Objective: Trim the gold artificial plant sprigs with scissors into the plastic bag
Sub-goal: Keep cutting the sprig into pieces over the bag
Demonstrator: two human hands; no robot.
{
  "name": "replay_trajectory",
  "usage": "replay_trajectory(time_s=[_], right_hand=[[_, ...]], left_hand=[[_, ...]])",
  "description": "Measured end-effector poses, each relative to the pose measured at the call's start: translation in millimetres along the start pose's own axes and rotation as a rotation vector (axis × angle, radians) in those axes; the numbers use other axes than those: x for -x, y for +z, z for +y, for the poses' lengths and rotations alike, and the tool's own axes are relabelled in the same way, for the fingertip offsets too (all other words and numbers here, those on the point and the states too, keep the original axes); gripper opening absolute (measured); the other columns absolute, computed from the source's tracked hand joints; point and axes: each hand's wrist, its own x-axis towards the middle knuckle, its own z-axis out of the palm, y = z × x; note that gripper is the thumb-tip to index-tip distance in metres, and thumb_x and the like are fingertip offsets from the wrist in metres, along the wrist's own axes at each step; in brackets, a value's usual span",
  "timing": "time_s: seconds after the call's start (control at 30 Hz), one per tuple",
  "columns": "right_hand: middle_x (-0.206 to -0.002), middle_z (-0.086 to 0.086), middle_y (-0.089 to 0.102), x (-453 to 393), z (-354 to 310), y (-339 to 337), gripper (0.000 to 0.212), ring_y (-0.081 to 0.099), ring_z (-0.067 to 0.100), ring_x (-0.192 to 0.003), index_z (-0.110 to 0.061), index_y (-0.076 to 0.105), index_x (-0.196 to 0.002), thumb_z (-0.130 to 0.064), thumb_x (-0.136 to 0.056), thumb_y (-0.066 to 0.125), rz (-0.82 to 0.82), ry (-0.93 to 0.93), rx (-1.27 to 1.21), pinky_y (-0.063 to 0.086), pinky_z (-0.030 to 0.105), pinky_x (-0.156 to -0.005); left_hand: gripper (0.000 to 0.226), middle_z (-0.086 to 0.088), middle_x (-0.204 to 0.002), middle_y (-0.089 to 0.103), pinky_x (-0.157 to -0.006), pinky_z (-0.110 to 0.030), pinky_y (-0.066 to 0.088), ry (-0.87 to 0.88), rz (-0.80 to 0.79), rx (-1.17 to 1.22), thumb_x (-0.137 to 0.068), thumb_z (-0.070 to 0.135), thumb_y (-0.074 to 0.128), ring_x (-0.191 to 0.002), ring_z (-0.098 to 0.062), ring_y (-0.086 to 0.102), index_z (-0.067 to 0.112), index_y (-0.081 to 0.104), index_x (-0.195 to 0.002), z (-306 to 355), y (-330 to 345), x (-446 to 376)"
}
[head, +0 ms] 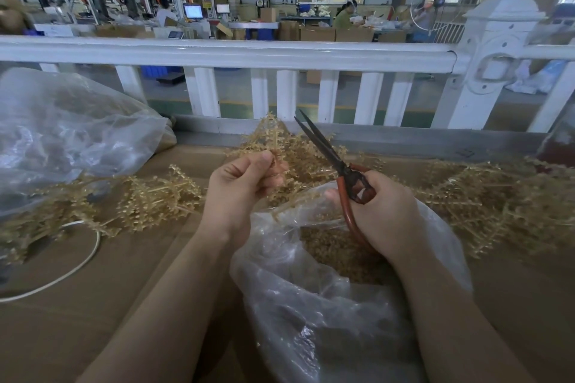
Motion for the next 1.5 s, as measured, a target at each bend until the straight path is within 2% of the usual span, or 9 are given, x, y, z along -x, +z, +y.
replay_trajectory(time_s=[0.1,0.23,0.47,0.67,0.77,0.9,1.07,1.27,1.5], right_hand=[[-0.078,-0.035,0.065,-2.1,1.7,-0.8,0.061,0.059,-0.014,-0.079,-0.040,0.064,-0.078,-0.095,-0.055,0.053,-0.005,0.007,-0.068,0.039,0.016,-0.059],[-0.070,-0.017,0.073,-6.9,2.1,-1.3,0.019,0.068,0.000,-0.065,-0.036,0.072,-0.073,-0.053,-0.079,0.077,-0.075,0.054,-0.286,0.053,0.024,-0.060],[-0.060,0.004,0.068,-5.8,-2.0,-9.6,0.016,0.055,0.002,-0.041,-0.018,0.075,-0.074,-0.024,-0.088,0.078,-0.188,0.078,-0.534,0.042,0.010,-0.044],[-0.073,-0.003,0.076,-9.9,-7.1,-5.3,0.004,0.073,0.015,-0.067,-0.041,0.077,-0.078,-0.038,-0.077,0.080,-0.341,0.114,-0.358,0.063,0.039,-0.078],[-0.077,-0.002,0.076,-8.8,-7.4,-8.4,0.033,0.074,0.015,-0.071,-0.037,0.078,-0.083,-0.058,-0.059,0.073,-0.401,0.084,-0.377,0.060,0.041,-0.083],[-0.071,0.000,0.074,-6.4,-6.9,-8.1,0.005,0.071,0.015,-0.062,-0.030,0.078,-0.079,-0.032,-0.079,0.082,-0.371,0.098,-0.455,0.060,0.031,-0.068],[-0.062,0.003,0.069,-5.0,-5.6,-11.6,0.013,0.061,0.003,-0.046,-0.017,0.073,-0.077,-0.011,-0.088,0.077,-0.259,0.075,-0.644,0.046,0.011,-0.047],[-0.064,0.002,0.069,-4.3,-9.1,-12.1,0.013,0.060,0.003,-0.048,-0.018,0.072,-0.078,-0.012,-0.089,0.075,-0.279,0.052,-0.631,0.047,0.011,-0.050],[-0.065,-0.001,0.072,-3.8,-10.1,-11.4,0.008,0.066,0.004,-0.056,-0.021,0.075,-0.081,-0.017,-0.087,0.078,-0.264,0.028,-0.536,0.049,0.010,-0.057]], left_hand=[[0.019,-0.007,-0.081,0.075,-0.062,-0.018,0.052,-0.009,-0.069,-0.019,-0.089,0.022,0.064,-0.063,-0.008,0.064,0.009,0.073,-0.078,-0.5,0.8,1.0],[0.018,-0.002,-0.070,0.069,-0.060,-0.018,0.046,-0.044,-0.287,-0.177,-0.092,0.017,0.065,-0.059,-0.009,0.056,0.014,0.074,-0.076,-3.7,3.0,2.9],[0.022,0.001,-0.065,0.059,-0.063,-0.029,0.040,0.008,-0.425,-0.514,-0.096,0.014,0.064,-0.061,-0.014,0.046,0.024,0.078,-0.082,-11.4,7.8,6.3],[0.018,0.002,-0.066,0.057,-0.065,-0.024,0.041,0.040,-0.468,-0.433,-0.091,0.031,0.066,-0.065,-0.016,0.047,0.020,0.079,-0.096,-11.6,4.5,5.3],[0.025,0.006,-0.066,0.061,-0.066,-0.015,0.046,0.040,-0.460,-0.345,-0.086,0.035,0.067,-0.065,-0.008,0.054,0.017,0.077,-0.101,-11.2,2.5,4.8],[0.036,0.007,-0.071,0.066,-0.064,-0.012,0.046,-0.001,-0.431,-0.232,-0.082,0.034,0.075,-0.065,-0.004,0.059,0.012,0.068,-0.109,-13.1,1.0,3.5],[0.037,0.004,-0.082,0.072,-0.068,-0.017,0.051,-0.120,-0.427,-0.199,-0.065,0.021,0.085,-0.077,-0.008,0.068,0.024,0.069,-0.099,-14.8,2.9,3.9],[0.025,0.005,-0.082,0.072,-0.072,-0.017,0.052,-0.075,-0.450,-0.144,-0.063,0.034,0.085,-0.076,-0.006,0.067,0.028,0.076,-0.085,-14.7,11.1,8.6],[0.012,0.000,-0.078,0.074,-0.072,-0.022,0.054,0.050,-0.420,-0.107,-0.079,0.008,0.074,-0.075,-0.010,0.069,0.020,0.074,-0.076,-16.9,20.0,13.8]])
